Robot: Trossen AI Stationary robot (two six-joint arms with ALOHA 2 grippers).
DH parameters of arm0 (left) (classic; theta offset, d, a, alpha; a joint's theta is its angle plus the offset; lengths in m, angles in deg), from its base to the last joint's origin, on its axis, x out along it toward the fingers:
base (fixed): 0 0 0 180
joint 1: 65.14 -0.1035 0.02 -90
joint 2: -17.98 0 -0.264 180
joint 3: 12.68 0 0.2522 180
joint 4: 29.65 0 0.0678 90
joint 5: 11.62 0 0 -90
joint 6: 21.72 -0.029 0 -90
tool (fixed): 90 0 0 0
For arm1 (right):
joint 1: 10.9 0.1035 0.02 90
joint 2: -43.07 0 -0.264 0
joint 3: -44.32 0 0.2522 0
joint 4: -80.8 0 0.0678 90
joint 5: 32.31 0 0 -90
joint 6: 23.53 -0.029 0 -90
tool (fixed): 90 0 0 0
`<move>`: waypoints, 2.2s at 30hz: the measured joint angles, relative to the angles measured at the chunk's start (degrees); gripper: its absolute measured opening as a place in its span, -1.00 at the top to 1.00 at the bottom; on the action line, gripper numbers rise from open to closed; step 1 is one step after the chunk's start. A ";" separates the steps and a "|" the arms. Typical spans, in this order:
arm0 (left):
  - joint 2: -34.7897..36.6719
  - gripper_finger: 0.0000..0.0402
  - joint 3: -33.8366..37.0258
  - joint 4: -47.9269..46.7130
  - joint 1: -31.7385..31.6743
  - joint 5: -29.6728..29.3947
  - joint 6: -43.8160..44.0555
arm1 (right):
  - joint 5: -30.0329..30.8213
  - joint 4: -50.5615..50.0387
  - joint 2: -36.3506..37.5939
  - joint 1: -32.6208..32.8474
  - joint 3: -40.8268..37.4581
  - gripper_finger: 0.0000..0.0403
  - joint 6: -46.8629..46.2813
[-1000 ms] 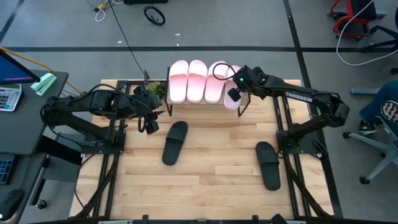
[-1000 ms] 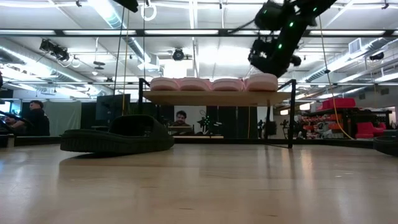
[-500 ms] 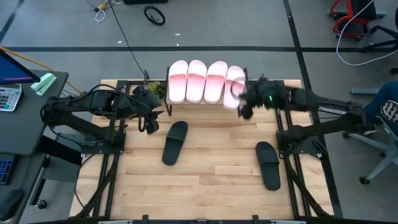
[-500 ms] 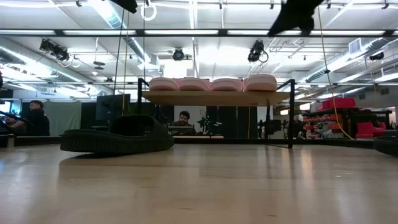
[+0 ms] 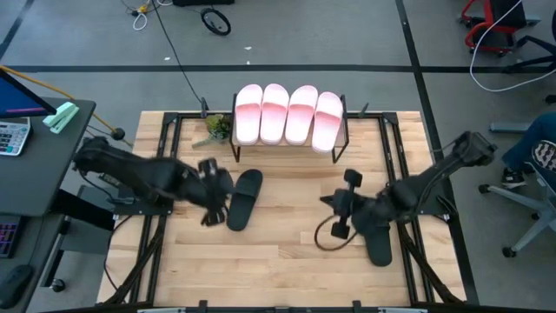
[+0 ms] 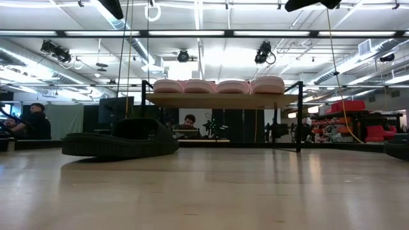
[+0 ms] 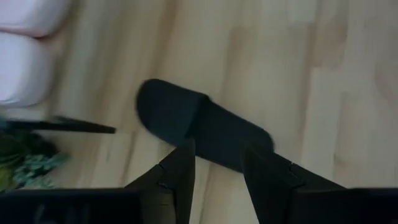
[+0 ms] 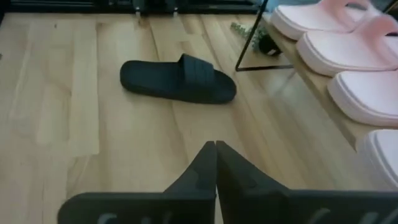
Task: Pick and place slides into the shelf
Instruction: Put the left black slide under the shelf
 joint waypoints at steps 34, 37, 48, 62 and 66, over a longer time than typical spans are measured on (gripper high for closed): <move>-32.92 0.03 -0.02 4.46 -7.52 -15.13 -16.15 | 5.30 1.45 1.81 -5.58 0.12 0.92 2.79; -32.93 0.03 -0.02 4.04 -8.72 -15.00 -15.32 | 5.30 1.42 1.81 -5.56 0.13 0.92 2.74; -32.93 0.04 -0.02 1.15 -6.82 -12.50 -12.02 | 5.25 1.16 1.81 -5.56 0.13 0.92 2.28; -32.93 0.08 -0.02 1.79 -5.32 -12.11 -9.22 | 5.23 0.73 1.81 -5.51 0.13 0.92 -0.76; -32.93 0.08 -0.02 1.73 -5.12 -11.75 -6.41 | 5.21 0.48 1.81 -5.51 0.12 0.92 -2.24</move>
